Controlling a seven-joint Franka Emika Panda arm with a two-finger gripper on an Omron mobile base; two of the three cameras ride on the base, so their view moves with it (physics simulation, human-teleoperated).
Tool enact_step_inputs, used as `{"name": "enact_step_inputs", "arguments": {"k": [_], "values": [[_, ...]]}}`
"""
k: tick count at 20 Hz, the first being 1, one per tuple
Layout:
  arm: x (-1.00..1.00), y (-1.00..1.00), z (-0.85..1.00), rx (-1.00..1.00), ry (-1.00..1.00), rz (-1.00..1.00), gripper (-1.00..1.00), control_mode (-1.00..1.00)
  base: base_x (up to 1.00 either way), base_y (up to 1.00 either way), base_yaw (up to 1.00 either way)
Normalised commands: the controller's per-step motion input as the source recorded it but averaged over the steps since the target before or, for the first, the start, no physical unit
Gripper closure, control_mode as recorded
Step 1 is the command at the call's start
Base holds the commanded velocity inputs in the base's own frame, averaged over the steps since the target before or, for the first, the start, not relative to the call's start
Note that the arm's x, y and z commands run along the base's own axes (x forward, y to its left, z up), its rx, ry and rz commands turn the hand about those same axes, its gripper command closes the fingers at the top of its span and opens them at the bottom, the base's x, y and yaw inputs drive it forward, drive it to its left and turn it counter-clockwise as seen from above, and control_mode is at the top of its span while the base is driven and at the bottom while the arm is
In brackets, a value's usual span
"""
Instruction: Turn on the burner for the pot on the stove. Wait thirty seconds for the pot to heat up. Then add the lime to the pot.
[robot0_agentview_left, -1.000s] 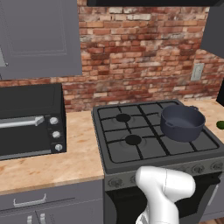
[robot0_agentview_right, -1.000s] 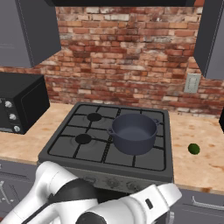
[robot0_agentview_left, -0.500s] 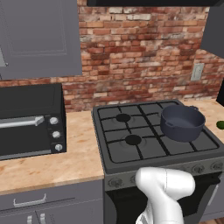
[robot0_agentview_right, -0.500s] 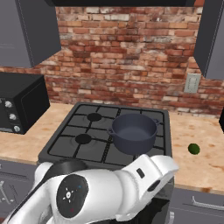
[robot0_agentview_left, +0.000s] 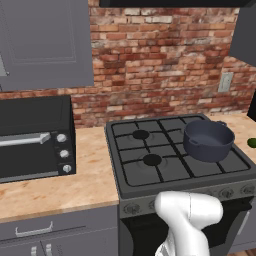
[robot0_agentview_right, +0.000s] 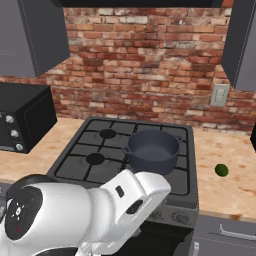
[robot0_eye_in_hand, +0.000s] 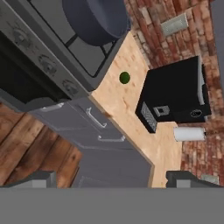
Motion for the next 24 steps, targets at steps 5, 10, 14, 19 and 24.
{"name": "enact_step_inputs", "arguments": {"k": [5,10,14,19,24], "values": [[-0.07,0.87,0.16,-0.04,0.04,0.00,-1.00,-1.00,0.00,0.00,0.00],[0.00,0.53,0.48,-0.10,0.08,0.00,-1.00,-1.00,0.00,0.00,0.00],[0.00,0.17,0.53,-0.07,0.13,0.00,-1.00,-1.00,0.00,0.00,0.00],[0.01,0.17,0.32,-0.02,0.23,0.01,-1.00,-1.00,0.00,0.00,0.00],[0.13,0.24,0.07,0.00,0.24,0.01,-1.00,-1.00,0.00,0.00,0.00]]}}
